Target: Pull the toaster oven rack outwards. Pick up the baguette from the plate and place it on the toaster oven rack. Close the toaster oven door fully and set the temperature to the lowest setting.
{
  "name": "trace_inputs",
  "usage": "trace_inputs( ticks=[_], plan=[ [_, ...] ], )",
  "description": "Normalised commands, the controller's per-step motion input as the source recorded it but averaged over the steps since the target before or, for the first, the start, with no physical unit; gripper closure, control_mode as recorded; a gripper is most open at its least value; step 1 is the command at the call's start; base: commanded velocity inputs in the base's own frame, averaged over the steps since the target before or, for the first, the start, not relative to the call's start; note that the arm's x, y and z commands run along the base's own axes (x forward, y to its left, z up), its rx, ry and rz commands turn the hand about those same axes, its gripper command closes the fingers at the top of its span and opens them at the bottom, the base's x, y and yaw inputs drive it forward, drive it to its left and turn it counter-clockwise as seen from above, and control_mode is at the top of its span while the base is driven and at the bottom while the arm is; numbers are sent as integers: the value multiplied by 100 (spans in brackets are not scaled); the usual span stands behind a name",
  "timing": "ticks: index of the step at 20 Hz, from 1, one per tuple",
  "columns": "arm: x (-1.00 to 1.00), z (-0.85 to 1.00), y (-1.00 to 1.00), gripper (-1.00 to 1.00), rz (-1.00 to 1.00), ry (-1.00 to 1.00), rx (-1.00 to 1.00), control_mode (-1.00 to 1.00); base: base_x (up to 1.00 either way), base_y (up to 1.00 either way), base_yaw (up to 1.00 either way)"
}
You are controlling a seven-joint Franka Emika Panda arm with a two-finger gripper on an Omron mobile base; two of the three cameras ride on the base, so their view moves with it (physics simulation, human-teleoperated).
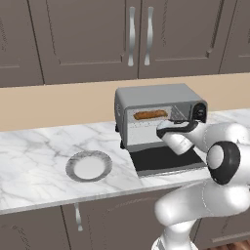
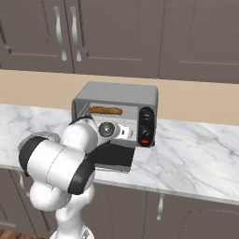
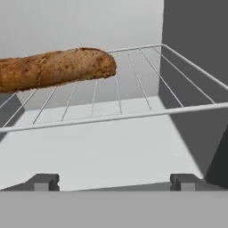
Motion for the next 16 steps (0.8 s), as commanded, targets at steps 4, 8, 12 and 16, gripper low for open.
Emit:
trace_inputs(
  ticks=[4,8,12,16],
  plan=[
    [-43,97,-31,-100,-2,6,7,-100,0,0,0],
    [-8,100,-19,-100,-3,12,4,-100,0,0,0],
    [0,100,-28,-100,-9,16,7,-100,0,0,0],
    [-16,100,-64,-100,-16,32,12,-100,0,0,0]
  ],
)
